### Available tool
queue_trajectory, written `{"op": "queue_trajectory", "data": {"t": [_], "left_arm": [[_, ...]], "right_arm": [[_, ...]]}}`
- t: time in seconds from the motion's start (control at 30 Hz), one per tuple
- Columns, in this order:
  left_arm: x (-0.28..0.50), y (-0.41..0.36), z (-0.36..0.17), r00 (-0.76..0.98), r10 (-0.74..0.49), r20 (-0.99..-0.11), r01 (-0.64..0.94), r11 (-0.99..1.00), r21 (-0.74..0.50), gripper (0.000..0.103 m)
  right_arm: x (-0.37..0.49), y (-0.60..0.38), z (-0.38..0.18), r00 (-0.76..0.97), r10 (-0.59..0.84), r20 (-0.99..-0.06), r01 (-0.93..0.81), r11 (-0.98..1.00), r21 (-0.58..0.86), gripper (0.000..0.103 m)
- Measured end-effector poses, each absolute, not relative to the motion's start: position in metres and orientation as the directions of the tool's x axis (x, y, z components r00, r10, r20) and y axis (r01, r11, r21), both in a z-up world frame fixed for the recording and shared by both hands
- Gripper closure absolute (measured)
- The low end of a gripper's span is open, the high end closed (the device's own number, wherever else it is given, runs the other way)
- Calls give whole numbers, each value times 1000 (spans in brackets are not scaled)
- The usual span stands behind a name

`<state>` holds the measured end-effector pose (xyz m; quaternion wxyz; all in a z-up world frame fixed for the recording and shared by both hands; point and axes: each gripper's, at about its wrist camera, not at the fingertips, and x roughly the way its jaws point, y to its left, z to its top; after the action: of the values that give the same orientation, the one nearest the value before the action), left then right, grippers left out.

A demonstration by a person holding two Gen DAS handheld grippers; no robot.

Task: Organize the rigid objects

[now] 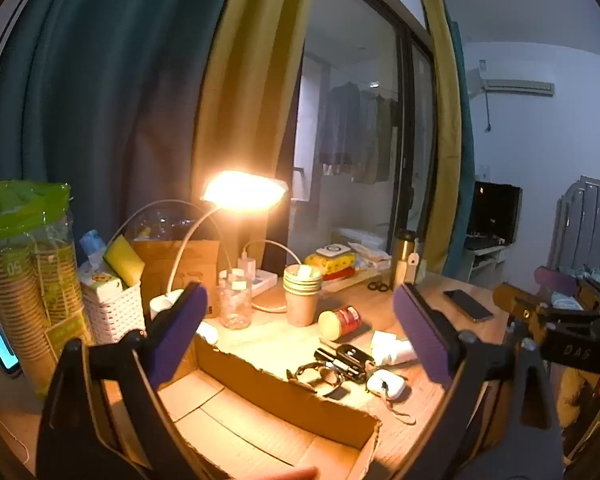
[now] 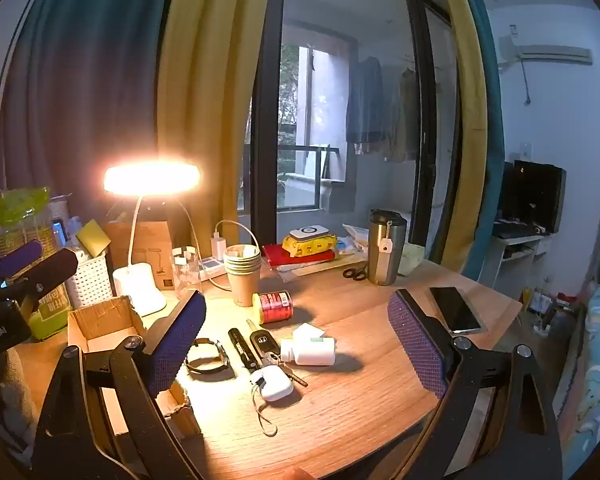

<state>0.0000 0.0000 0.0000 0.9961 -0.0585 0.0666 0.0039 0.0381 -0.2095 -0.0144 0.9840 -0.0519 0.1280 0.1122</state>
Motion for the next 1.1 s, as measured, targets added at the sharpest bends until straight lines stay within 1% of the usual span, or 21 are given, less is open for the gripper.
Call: {"op": "queue_trajectory", "data": {"t": [0.1, 0.27, 0.57, 1.1], "left_arm": [[0, 0, 0, 988, 5, -155, -22, 994, -107, 8], [-1, -3, -3, 988, 15, -152, -30, 995, -97, 8], [1, -3, -6, 984, 9, -179, -26, 995, -95, 8], [2, -1, -6, 983, 9, -186, -27, 995, -99, 8]], "right_arm": [[38, -209, -14, 943, 204, -262, -233, 969, -84, 9], [38, -209, -14, 942, 207, -263, -234, 969, -77, 9], [38, -209, -14, 943, 207, -261, -234, 969, -75, 9], [38, -205, -15, 941, 213, -263, -240, 968, -74, 9]]}}
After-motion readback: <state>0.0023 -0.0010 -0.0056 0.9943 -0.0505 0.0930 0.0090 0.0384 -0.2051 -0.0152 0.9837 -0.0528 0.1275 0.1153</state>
